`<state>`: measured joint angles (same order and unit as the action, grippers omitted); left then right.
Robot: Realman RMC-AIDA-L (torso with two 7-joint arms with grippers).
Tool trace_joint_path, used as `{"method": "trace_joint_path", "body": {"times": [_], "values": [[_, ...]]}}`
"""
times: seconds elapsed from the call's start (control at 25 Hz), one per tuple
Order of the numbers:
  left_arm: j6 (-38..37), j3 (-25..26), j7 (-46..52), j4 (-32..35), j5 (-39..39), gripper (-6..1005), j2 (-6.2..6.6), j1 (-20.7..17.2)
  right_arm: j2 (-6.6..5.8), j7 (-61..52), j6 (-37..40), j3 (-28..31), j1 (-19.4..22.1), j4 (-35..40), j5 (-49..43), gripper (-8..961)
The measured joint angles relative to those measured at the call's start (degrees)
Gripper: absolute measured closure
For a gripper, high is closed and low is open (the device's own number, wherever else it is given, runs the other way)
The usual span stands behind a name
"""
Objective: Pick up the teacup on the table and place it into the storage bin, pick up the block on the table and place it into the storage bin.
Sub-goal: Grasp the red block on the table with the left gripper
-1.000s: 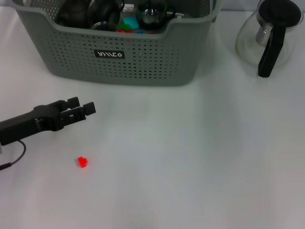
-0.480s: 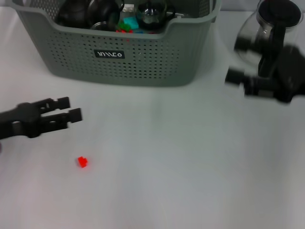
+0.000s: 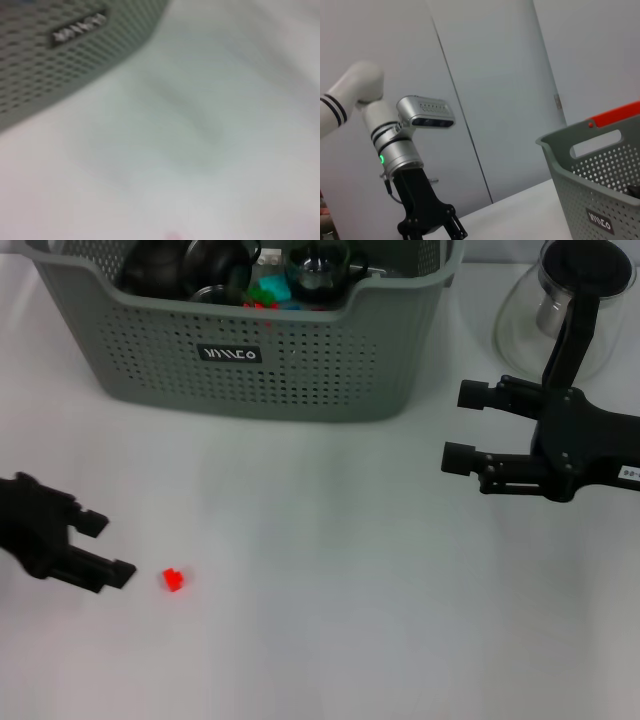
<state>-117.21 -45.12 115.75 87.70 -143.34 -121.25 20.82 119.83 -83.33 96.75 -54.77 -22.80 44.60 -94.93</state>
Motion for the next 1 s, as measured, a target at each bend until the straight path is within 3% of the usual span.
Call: {"method": "trace_joint_path", "body": {"times": [0.08,0.24,0.36,0.56,0.84,1.0], "values": [[0.74,-5.84,1.70,2.37,-3.03,244,-1.09,1.25,0.01,0.01,-0.42,0.00,-0.67,-0.81,-0.14,7],[2.60,-11.75,3.64,3.53,-8.42,240,-3.38,3.90,0.03,0.03,-0.86,-0.30,-2.02,-2.07,-0.70,7],[5.31,-19.39,7.91,3.85,-9.32,247,-3.44,3.28,0.05,0.03,-1.01,-0.40,-2.50,-2.37,-1.46,7],[12.85,-31.81,13.15,7.71,-12.26,292,-3.49,-1.22,0.05,0.05,-1.85,-0.17,-2.77,-3.06,-1.98,7],[16.45,-38.83,16.79,7.00,-15.61,356,-3.57,-2.45,-0.12,0.08,-2.41,-0.01,-2.78,-3.69,-2.24,7],[17.49,-41.51,17.89,6.02,-17.42,449,-3.57,-2.78,-0.13,0.09,-2.59,0.01,-2.78,-3.71,-2.34,7]]}}
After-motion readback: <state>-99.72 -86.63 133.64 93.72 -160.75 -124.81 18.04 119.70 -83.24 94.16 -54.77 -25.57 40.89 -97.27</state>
